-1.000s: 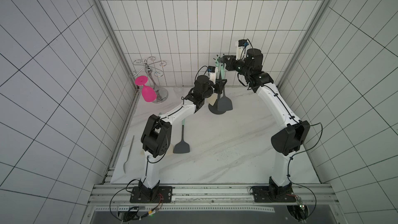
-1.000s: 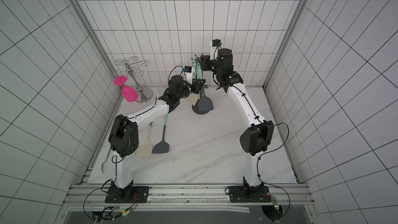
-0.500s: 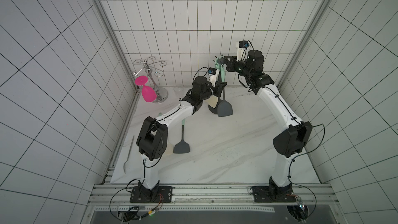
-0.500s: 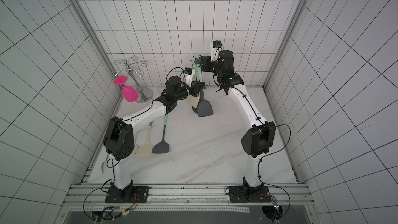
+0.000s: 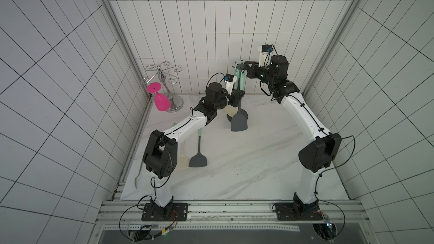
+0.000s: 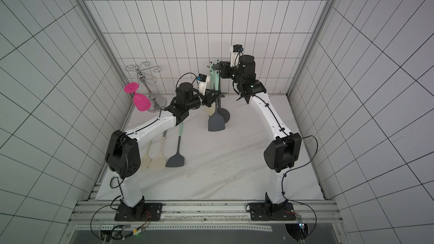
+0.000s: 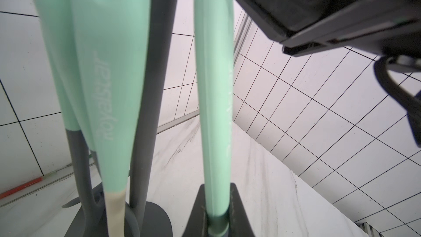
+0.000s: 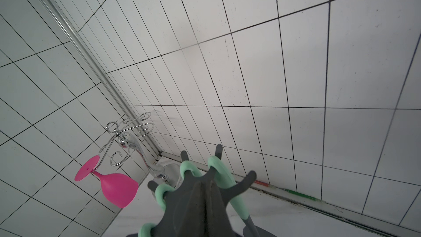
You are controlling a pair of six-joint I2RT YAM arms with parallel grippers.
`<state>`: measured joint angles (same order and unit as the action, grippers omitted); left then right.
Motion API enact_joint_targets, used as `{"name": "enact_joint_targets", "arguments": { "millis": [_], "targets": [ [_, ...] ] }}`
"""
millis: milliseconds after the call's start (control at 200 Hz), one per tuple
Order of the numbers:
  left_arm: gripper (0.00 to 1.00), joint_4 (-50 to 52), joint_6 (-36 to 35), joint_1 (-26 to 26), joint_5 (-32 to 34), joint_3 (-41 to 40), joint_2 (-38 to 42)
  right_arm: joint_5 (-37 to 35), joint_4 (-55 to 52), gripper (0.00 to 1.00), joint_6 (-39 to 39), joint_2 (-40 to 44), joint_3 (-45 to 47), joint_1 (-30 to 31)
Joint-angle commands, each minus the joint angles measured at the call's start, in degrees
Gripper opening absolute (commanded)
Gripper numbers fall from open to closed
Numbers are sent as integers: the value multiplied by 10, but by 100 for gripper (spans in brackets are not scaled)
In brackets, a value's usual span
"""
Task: Take the spatula off the kitchen utensil rack
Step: Take off the spatula from the rack.
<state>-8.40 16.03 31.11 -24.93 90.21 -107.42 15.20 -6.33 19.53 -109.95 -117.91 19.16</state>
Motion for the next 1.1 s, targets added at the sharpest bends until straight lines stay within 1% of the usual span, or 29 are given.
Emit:
{"name": "enact_joint_targets", "arguments": {
  "millis": [0,270,435,570,645,715,940,1094],
  "targets": [
    [0,-63,-3,-16,-18,-4,47,-12,-59,5,9,-10,-2,-9],
    [0,-87,0,-23,-55,-26,76,-4,-61,5,23,-18,-9,-7],
    [0,-124,30,-39,-101,-39,77,-4,-65,5,29,-22,-10,-6],
    [0,-122,38,-48,-134,-33,60,-1,-69,5,29,-23,-17,-5],
    [0,-136,49,-51,-150,-42,68,-1,-70,5,29,-25,-21,-4],
    [0,-152,40,-51,-152,-56,81,0,-74,5,27,-29,-27,-3],
    [0,-148,17,-57,-175,-77,116,-12,-91,4,17,-32,-31,-2],
    [0,-161,8,-57,-174,-109,147,-19,-95,4,14,-30,-30,-2]
  ]
}}
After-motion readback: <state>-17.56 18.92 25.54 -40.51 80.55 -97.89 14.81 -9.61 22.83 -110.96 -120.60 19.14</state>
